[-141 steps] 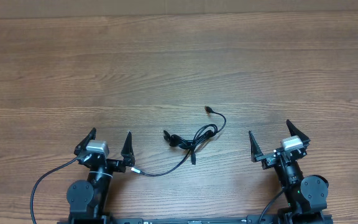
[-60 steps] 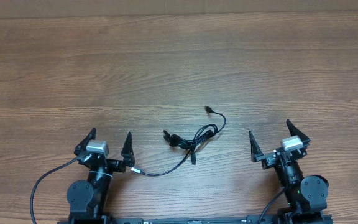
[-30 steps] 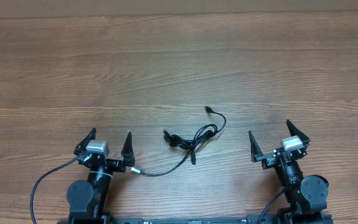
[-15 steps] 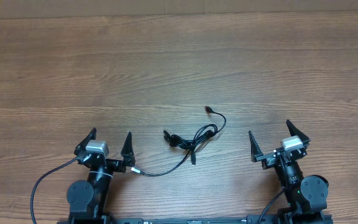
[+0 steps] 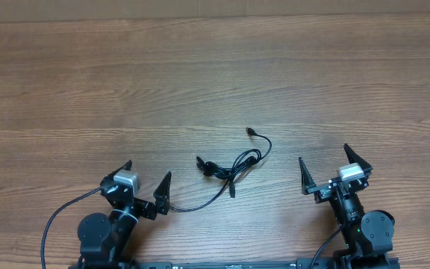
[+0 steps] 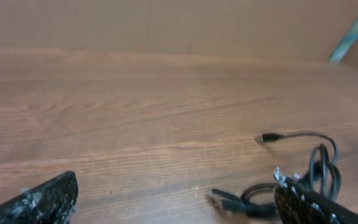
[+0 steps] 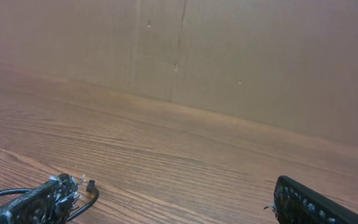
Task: Untangle cables
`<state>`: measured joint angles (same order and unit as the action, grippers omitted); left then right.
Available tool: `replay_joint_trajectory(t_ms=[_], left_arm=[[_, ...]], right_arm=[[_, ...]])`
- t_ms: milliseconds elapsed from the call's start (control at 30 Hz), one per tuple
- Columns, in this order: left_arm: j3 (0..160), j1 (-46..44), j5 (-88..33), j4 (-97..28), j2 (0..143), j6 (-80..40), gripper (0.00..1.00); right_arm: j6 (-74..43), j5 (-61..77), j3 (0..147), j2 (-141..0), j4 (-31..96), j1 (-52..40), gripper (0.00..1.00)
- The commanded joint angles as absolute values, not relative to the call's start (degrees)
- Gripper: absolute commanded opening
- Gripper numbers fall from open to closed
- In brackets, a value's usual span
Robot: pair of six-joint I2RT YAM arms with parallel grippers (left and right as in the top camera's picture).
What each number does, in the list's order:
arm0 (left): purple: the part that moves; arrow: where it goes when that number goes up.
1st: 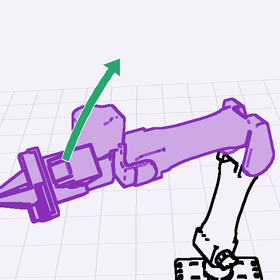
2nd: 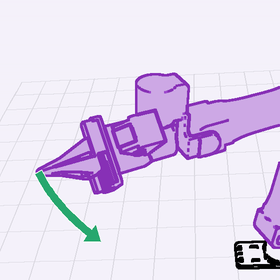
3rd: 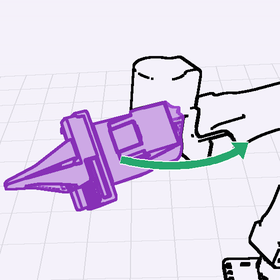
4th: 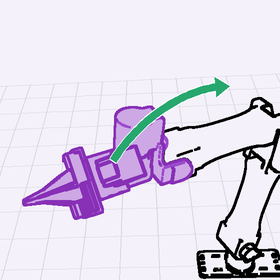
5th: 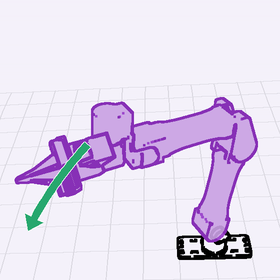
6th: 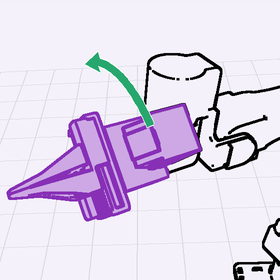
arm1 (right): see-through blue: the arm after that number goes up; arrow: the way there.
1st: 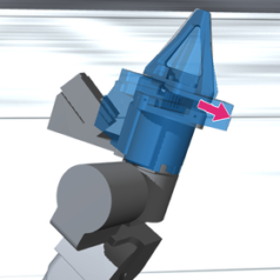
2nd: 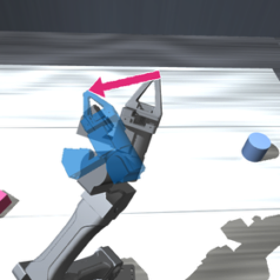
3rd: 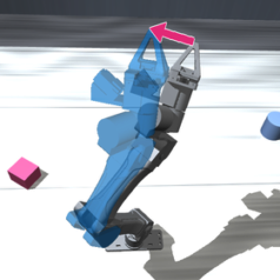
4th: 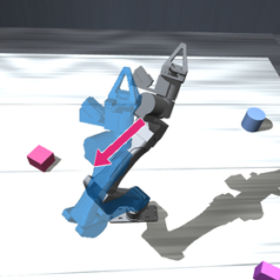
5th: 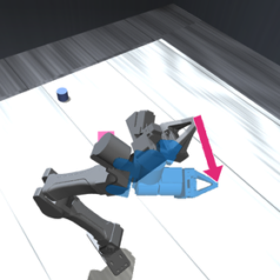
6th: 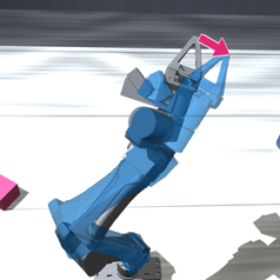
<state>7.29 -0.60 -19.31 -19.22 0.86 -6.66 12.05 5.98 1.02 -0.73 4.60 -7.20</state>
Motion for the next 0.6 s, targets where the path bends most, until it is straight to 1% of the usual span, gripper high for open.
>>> replay_joint_trajectory(t_ms=[0, 200, 333, 567], left_arm=[[14.4, -0.1, -20.4, -22.6, 1.4, -3.3, 1.0], [21.8, -0.1, -20.4, -28.7, 9.3, -3.3, 1.0], [27.3, -0.1, -20.7, -31.6, 18.4, -3.3, 1.0], [40.5, -0.9, -21.1, -40.7, 36.1, -2.5, 1.0]], right_arm=[[12.3, 5.8, 0.5, -0.2, 4.4, -7.0, 1.0], [12.3, 5.8, 0.5, -0.2, 4.4, -7.0, 1.0], [12.3, 5.8, 0.5, -0.2, 4.4, -7.0, 1.0], [12.3, 5.8, 0.5, -0.2, 4.4, -7.0, 1.0]])
